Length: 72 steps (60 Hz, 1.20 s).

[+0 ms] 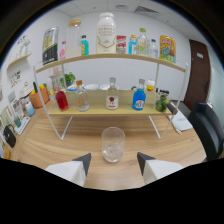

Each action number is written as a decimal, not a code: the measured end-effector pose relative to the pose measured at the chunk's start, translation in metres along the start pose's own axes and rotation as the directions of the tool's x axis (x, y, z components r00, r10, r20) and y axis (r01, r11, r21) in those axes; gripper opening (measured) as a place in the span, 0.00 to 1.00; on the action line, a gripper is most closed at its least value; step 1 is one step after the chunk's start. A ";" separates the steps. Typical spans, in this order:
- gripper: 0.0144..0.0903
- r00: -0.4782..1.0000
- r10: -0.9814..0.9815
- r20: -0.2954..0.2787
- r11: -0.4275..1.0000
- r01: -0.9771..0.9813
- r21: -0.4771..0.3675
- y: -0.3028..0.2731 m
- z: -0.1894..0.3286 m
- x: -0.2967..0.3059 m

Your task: Make me a cup of Vodka Sunrise.

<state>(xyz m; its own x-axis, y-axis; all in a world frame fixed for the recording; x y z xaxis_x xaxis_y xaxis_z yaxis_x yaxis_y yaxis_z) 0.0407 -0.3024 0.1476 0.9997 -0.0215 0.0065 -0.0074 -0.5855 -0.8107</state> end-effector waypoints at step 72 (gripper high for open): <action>0.74 0.997 -0.002 0.082 0.931 -0.028 0.364 -0.137 0.110 -0.184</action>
<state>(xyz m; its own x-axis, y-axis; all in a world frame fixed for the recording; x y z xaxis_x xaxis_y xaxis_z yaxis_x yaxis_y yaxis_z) -0.1404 -0.1288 0.1931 0.9981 0.0464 -0.0402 -0.0274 -0.2495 -0.9680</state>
